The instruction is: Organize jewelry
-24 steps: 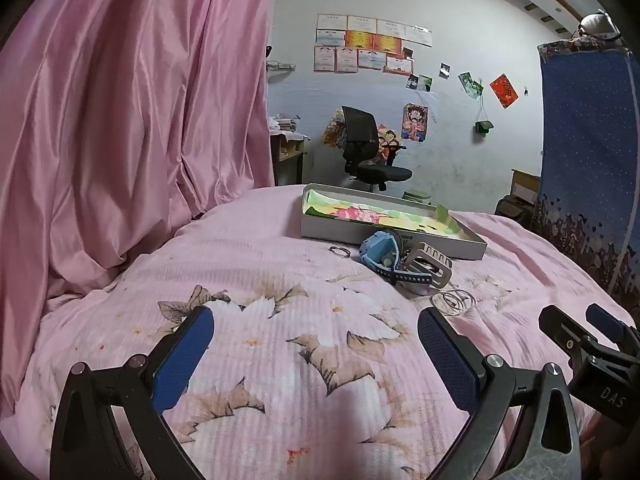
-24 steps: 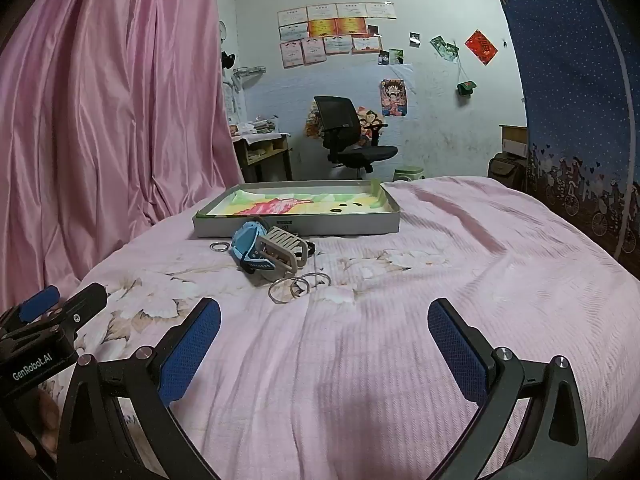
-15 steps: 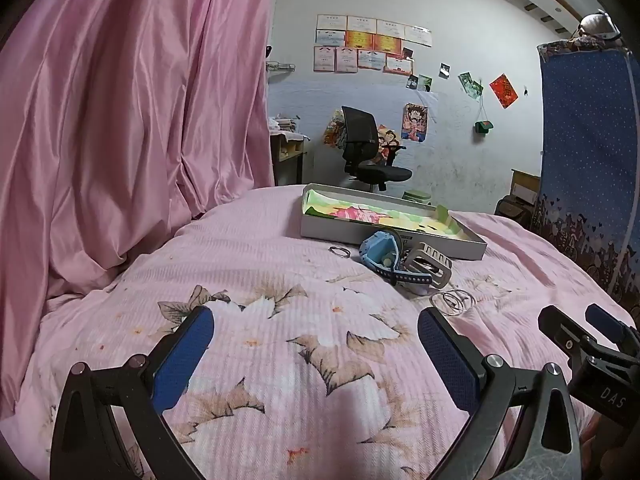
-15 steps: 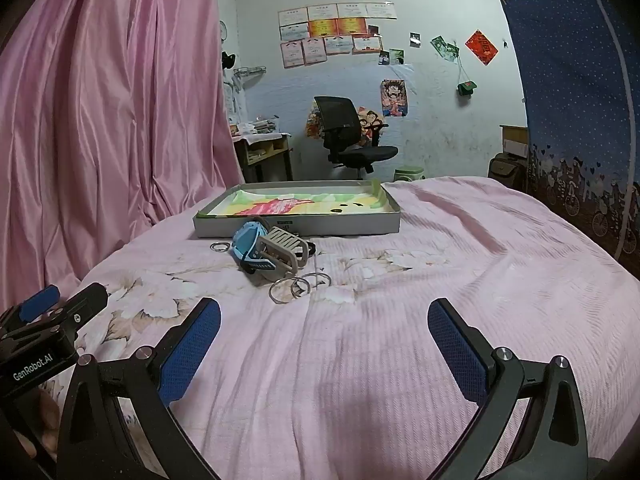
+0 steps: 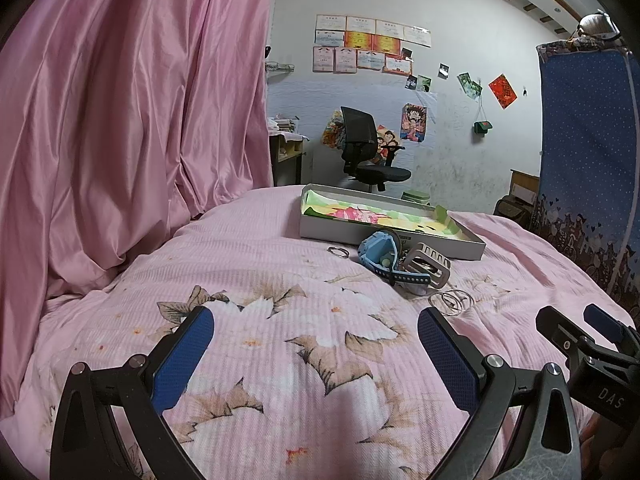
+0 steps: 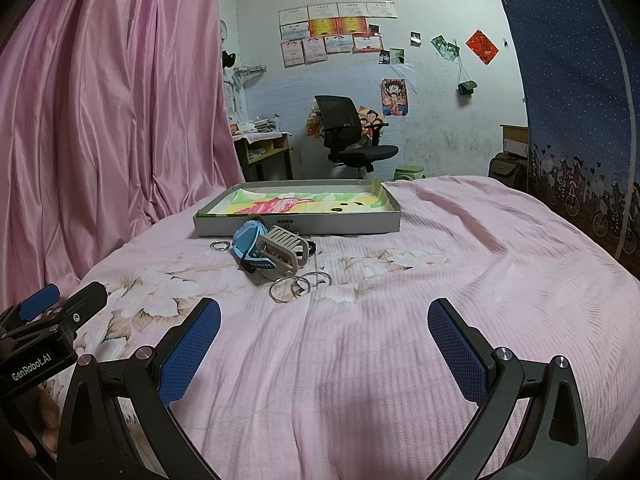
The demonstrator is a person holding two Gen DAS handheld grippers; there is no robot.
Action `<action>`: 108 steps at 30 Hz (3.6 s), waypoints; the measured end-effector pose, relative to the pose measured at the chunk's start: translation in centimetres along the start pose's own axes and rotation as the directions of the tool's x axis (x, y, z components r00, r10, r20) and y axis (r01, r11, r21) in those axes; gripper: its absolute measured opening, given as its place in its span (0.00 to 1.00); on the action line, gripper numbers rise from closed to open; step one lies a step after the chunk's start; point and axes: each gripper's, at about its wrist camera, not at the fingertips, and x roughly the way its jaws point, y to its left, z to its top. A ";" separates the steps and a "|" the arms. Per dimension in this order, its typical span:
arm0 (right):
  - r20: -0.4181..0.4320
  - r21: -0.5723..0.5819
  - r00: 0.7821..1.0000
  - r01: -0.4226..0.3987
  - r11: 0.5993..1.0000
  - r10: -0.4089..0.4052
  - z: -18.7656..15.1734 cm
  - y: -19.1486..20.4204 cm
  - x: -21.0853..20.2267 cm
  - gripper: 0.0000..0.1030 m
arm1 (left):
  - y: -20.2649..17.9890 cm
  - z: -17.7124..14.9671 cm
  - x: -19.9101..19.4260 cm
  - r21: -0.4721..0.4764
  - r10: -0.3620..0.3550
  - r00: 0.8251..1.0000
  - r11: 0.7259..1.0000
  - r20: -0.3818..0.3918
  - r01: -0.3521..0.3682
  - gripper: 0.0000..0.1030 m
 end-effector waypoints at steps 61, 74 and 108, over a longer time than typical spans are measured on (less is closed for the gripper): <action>0.001 0.002 1.000 0.000 1.000 0.000 0.1 0.0 -0.1 0.99 | 0.0 0.0 0.0 0.004 0.002 1.000 1.000 0.001 -0.002 1.00; -0.005 0.026 1.000 -0.025 0.999 0.025 0.4 -0.1 0.5 0.99 | 0.6 0.8 1.1 -0.032 -0.025 0.997 0.999 -0.070 0.023 1.00; -0.470 0.047 0.838 -0.290 0.956 0.278 3.2 -1.7 17.0 0.62 | -2.7 5.4 20.9 -0.224 -0.481 0.741 0.876 -0.469 0.427 0.58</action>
